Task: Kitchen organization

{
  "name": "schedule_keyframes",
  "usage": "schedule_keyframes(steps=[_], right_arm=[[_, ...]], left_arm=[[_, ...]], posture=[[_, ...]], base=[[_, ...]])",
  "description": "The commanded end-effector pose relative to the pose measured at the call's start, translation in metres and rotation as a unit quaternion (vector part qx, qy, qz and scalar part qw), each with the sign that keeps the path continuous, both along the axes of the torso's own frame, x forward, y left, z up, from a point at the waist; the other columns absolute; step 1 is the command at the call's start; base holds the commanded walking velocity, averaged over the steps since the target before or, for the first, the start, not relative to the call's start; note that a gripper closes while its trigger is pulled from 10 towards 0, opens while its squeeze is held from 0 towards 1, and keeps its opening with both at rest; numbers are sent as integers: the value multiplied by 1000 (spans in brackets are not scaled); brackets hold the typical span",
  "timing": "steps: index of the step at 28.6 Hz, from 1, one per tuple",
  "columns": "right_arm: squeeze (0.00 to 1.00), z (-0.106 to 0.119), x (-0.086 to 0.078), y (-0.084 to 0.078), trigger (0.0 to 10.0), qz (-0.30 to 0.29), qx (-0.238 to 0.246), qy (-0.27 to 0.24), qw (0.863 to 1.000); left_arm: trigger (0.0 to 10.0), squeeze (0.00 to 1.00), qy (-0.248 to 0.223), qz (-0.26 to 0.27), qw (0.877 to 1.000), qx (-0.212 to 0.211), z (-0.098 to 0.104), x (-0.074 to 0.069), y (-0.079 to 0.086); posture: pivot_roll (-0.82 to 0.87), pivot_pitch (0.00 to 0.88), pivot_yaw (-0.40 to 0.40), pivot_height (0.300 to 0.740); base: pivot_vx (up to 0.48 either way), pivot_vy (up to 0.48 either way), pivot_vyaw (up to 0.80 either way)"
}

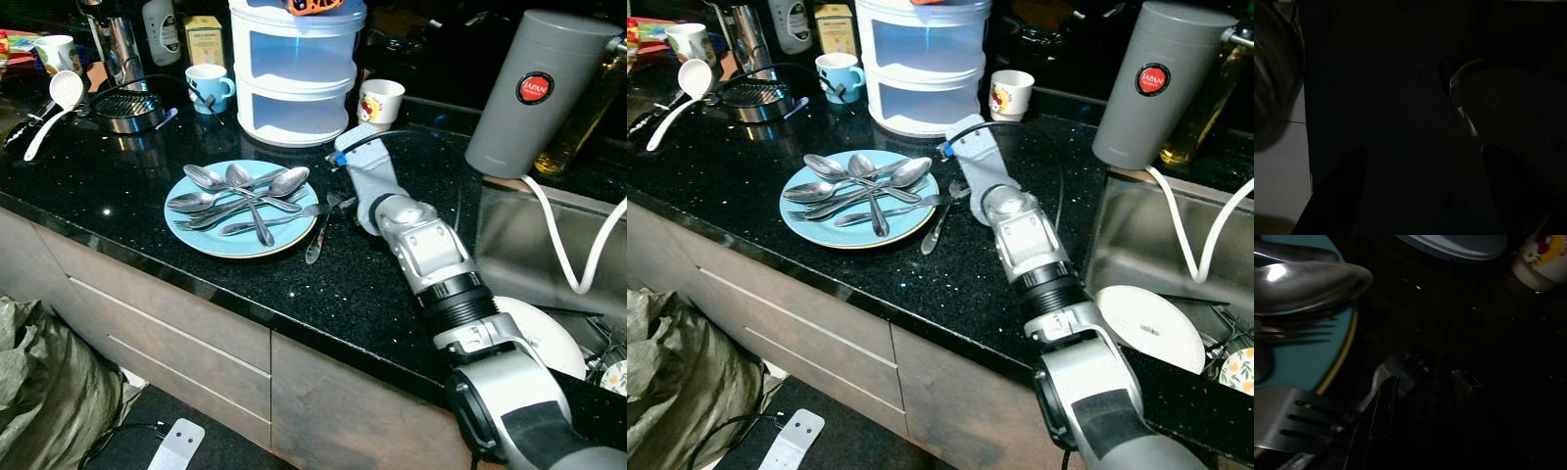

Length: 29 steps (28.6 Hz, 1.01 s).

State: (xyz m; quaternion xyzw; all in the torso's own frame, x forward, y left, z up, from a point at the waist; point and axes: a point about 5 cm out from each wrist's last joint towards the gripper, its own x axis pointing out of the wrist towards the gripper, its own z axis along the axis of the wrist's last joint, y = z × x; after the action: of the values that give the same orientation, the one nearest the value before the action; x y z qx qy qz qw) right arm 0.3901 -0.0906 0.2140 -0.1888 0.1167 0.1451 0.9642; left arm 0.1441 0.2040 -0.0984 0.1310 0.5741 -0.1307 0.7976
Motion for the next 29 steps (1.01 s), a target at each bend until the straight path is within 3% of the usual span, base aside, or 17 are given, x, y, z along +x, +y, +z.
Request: schedule_keyframes(steps=[1, 7, 12, 18, 22, 28, 29], right_arm=[[0, 0, 1, 1, 10000, 3, 6, 9, 1000], [0, -3, 3, -2, 10000, -3, 3, 61, 998], [0, 2, 4, -4, 10000, -14, 11, 75, 997], [0, 23, 9, -3, 10000, -13, 55, 20, 998], [0, 28, 10, -2, 10000, -12, 66, 16, 998], [0, 29, 15, -13, 10000, -40, 25, 15, 999], [0, 22, 15, -17, 10000, -49, 4, 36, 998]], left_arm=[[10000, 0, 18, -4, 1000, -16, -4, -8, -8], [10000, 0, 18, -9, 1000, -16, -3, -7, -7], [10000, 0, 18, -7, 1000, -17, -4, -7, -8], [10000, 0, 19, -7, 1000, -18, -4, -8, -8], [10000, 0, 20, -7, 1000, -17, -4, -8, -7], [10000, 0, 20, -8, 1000, -18, -4, -8, -7], [10000, 0, 20, -7, 1000, -18, -4, -9, -8]], posture=[[-21, 0, -29, 740], [-10, 0, -27, 740], [-11, 0, -30, 740], [-10, 0, -33, 740], [-11, 0, -31, 740], [-9, 0, -32, 740], [-8, 0, -29, 740]], base=[[0, 0, 0], [0, 0, 0], [0, 0, 0], [0, 0, 0], [0, 0, 0], [0, 0, 0], [0, 0, 0]])
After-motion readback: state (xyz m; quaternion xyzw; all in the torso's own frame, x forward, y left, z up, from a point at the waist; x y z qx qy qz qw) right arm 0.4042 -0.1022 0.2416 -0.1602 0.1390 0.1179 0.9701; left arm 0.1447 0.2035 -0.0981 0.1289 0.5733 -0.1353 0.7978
